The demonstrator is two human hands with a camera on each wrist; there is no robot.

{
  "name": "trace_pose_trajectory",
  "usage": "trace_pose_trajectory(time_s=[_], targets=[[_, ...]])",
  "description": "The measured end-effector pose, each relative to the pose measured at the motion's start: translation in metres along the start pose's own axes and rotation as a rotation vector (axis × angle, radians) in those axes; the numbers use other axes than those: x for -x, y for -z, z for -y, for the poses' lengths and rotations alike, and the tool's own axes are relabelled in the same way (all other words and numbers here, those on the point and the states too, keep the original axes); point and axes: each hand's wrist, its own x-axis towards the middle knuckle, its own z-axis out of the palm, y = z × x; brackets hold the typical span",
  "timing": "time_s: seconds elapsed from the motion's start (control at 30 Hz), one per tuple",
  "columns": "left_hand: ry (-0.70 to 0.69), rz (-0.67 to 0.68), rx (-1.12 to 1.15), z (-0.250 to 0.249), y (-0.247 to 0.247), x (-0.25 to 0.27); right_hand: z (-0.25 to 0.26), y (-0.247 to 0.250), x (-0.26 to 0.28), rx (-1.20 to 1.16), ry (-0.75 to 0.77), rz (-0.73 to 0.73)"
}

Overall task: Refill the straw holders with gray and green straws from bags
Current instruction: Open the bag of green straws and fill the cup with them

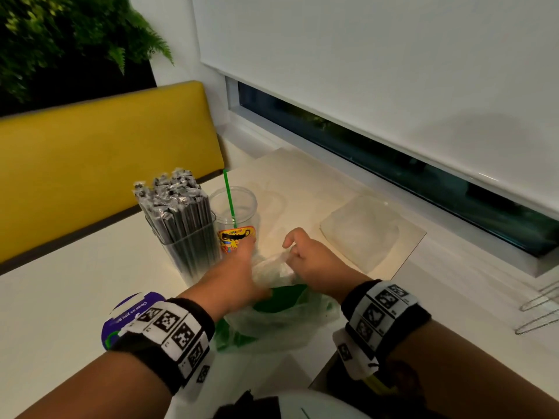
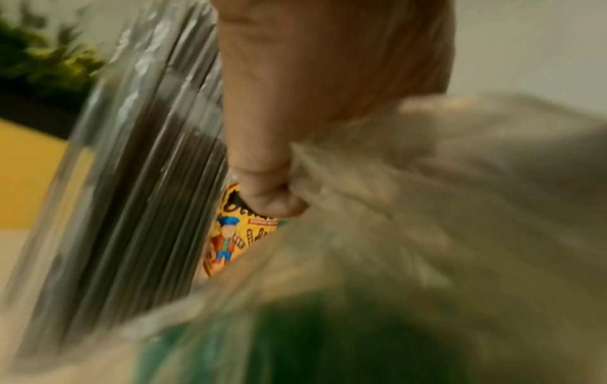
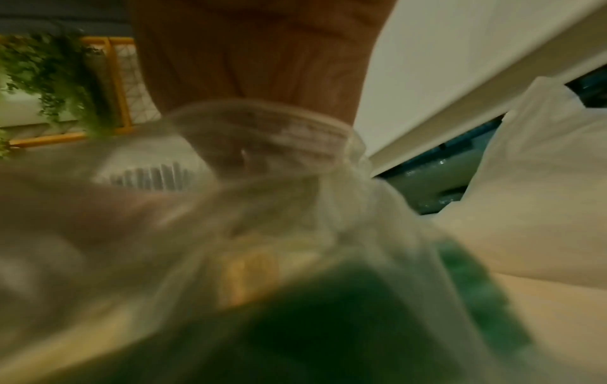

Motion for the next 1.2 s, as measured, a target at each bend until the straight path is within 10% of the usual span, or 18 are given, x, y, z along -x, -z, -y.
trace_pose_trajectory(time_s=[0.13,0.23,0.33,0.47,0.6,0.83,1.2], targets=[[0.056,-0.037,-0.388,0.016,0.0,-0.01,-0.006,0.007,-0.009,-0.127,-0.129,-0.086],[0.161,0.088,-0.44,0.025,0.003,-0.021,-0.023,0.004,-0.008,0.261,-0.056,-0.139],[0.182,0.053,-0.31,0.033,-0.002,-0.03,-0.025,-0.004,-0.001,0.769,0.324,-0.293],[0.13,0.012,-0.071,0.038,-0.012,-0.031,0.006,-0.036,0.013,0.663,0.799,-0.149],[0.048,0.046,0.035,0.032,-0.012,-0.028,-0.001,-0.049,-0.006,0.787,0.371,0.223],[-0.025,0.293,0.019,0.037,-0.009,-0.015,-0.021,-0.049,-0.017,0.806,0.111,0.491],[0.189,0.338,0.612,0.047,-0.004,-0.012,-0.014,-0.051,-0.011,0.464,0.221,0.314]])
